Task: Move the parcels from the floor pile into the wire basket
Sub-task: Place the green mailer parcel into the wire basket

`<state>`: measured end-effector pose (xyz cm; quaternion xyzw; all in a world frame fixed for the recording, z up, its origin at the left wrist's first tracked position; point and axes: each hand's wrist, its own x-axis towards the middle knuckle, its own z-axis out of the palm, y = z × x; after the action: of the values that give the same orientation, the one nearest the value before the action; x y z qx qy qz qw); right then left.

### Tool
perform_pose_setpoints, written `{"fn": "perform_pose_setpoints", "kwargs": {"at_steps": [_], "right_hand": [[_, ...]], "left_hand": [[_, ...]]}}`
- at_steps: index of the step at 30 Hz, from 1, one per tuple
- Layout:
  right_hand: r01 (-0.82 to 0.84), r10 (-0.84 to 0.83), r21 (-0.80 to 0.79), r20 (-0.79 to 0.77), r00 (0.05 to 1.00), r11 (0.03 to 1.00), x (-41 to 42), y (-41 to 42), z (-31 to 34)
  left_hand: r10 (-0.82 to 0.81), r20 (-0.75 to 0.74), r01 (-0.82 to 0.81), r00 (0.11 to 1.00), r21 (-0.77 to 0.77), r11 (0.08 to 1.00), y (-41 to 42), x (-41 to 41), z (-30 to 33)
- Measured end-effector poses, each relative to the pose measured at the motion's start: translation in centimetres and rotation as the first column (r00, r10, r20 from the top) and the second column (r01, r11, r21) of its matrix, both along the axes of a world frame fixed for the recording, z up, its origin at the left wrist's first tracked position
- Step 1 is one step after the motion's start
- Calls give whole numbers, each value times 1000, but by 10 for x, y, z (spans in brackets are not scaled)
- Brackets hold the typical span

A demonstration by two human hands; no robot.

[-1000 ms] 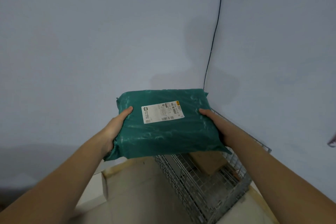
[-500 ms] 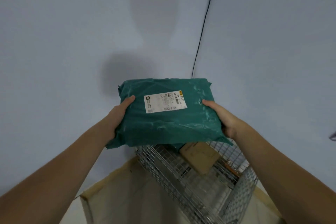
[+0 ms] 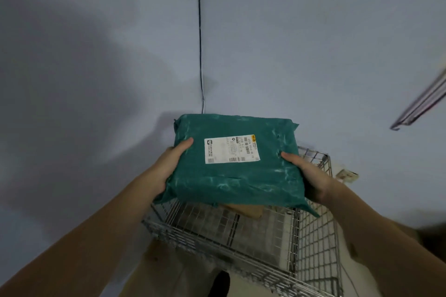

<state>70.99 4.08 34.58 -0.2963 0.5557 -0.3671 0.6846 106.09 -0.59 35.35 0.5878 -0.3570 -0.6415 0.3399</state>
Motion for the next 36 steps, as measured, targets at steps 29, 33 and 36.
{"fn": "perform_pose_setpoints", "kwargs": {"at_steps": [29, 33, 36], "right_hand": [[515, -631, 681, -99, 769, 521, 158, -83, -591], [442, -719, 790, -1, 695, 426, 217, -78, -650], [387, -771, 865, -1, 636, 319, 261, -84, -668]], "left_hand": [[-512, 451, 357, 731, 386, 850, -220, 42, -607], [-592, 479, 498, 649, 321, 806, -261, 41, -647], [-701, 544, 660, 462, 316, 681, -290, 33, -657]]}}
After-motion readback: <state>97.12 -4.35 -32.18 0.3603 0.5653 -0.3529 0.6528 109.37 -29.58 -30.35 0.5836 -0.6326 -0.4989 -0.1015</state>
